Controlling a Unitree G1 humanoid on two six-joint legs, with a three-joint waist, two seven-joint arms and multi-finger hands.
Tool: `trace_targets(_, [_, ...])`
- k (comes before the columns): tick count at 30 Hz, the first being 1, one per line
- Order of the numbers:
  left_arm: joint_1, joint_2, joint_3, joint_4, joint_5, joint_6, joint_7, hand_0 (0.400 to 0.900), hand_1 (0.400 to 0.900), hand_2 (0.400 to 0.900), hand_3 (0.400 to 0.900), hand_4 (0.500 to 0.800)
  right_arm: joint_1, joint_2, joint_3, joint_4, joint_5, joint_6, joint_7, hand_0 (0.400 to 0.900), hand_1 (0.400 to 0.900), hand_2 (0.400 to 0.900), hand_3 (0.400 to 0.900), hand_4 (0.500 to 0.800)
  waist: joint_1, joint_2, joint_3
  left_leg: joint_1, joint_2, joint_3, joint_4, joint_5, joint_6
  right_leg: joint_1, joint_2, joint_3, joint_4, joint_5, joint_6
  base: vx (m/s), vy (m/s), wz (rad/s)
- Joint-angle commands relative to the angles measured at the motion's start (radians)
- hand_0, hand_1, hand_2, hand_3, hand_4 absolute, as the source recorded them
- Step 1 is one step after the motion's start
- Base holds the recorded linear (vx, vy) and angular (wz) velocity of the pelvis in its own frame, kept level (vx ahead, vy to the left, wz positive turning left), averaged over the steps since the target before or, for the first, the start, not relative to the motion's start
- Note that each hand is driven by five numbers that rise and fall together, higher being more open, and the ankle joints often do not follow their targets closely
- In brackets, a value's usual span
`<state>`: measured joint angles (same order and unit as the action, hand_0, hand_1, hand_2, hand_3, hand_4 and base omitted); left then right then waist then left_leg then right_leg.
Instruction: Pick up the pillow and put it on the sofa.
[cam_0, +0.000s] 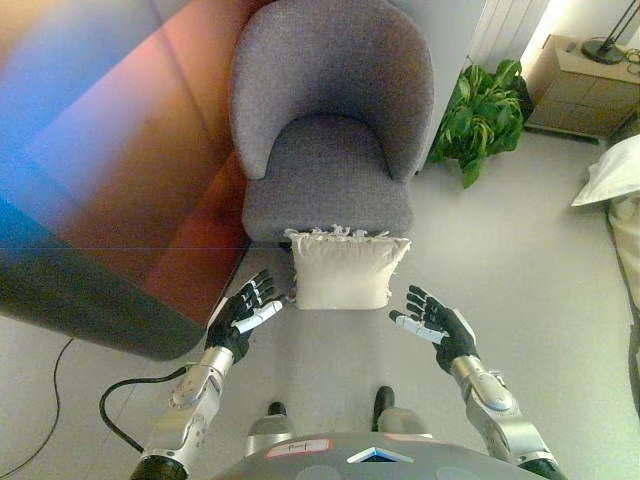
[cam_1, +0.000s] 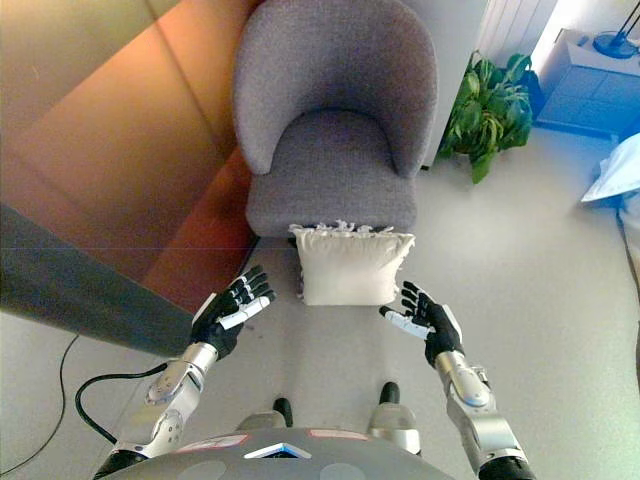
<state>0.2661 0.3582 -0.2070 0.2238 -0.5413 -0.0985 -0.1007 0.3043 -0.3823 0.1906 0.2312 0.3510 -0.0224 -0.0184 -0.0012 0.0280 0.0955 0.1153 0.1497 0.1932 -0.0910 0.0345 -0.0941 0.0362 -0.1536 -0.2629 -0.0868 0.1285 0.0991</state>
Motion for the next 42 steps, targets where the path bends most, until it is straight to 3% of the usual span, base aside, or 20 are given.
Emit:
trace_targets(1, [-0.087,0.059,0.052,-0.071,0.05,-0.048,0.001,0.9,0.9,0.9,0.9,0.8,-0.06,0.024,-0.037,-0.123,-0.004,-0.068,-0.023,0.9,0.9,0.9,0.9,0.8,-0.018,-0.056,-0.019,0.012,-0.018,0.036,0.014,-0.021,0.026,0.05,-0.032,-0.044,0.04,-0.055,0.041,0.0,-0.007,0.04])
trace_targets(8, [-0.093,0.066,0.036,-0.096,0.052,-0.053,-0.051,0.9,0.9,0.9,0.9,0.8,-0.078,0.034,-0.028,-0.126,0.004,-0.057,-0.054,0.9,0.9,0.9,0.9,0.8,-0.015,-0.054,-0.019,0.014,-0.019,0.039,0.012,-0.023,0.032,0.059,-0.029,-0.044,0.027,-0.054,0.037,0.0,-0.006,-0.01])
trace_targets(19, [-0.087,0.07,0.031,-0.101,0.057,-0.06,-0.046,0.9,0.9,0.9,0.9,0.8,-0.078,0.028,-0.019,-0.131,-0.003,-0.032,-0.046,0.9,0.9,0.9,0.9,0.8,-0.017,-0.052,-0.027,0.016,-0.009,0.042,0.009,-0.014,0.025,0.072,-0.011,-0.037,0.01,-0.059,0.025,0.01,-0.031,-0.04])
trace_targets(32, [-0.089,0.077,0.016,-0.1,0.072,-0.093,-0.053,0.9,0.9,0.9,0.9,0.8,-0.09,0.011,-0.012,-0.111,0.001,-0.05,-0.056,0.9,0.9,0.9,0.9,0.8,-0.018,-0.049,-0.004,-0.024,0.025,0.034,0.062,0.01,-0.002,0.057,0.009,-0.027,0.018,-0.073,-0.004,0.02,-0.055,-0.02])
trace_targets(38, [-0.117,0.072,-0.008,-0.102,0.036,-0.131,-0.068,0.9,0.9,0.9,0.9,0.8,-0.135,-0.02,0.006,-0.1,-0.003,-0.058,-0.048,0.9,0.9,0.9,0.9,0.8,-0.028,-0.056,0.035,-0.133,0.065,0.015,0.35,0.061,-0.019,0.0,0.017,-0.017,0.057,-0.082,-0.054,0.0,-0.083,-0.03])
trace_targets(40, [-0.122,0.065,-0.02,-0.1,0.025,-0.144,-0.079,0.9,0.9,0.9,0.9,0.8,-0.15,-0.033,0.011,-0.083,0.002,-0.069,-0.047,0.9,0.9,0.9,0.9,0.8,-0.027,-0.068,0.058,-0.209,0.065,-0.006,0.54,0.099,-0.025,-0.01,0.021,-0.016,0.07,-0.079,-0.082,0.07,-0.126,-0.11])
trace_targets(42, [-0.108,0.057,-0.012,-0.105,0.014,-0.144,-0.105,0.9,0.9,0.9,0.9,0.8,-0.145,-0.042,0.004,-0.065,0.004,-0.076,-0.031,0.9,0.9,0.9,0.9,0.8,-0.013,-0.075,0.08,-0.28,0.047,-0.024,0.612,0.106,-0.019,0.011,0.023,-0.005,0.079,-0.084,-0.084,0.25,-0.033,-0.22])
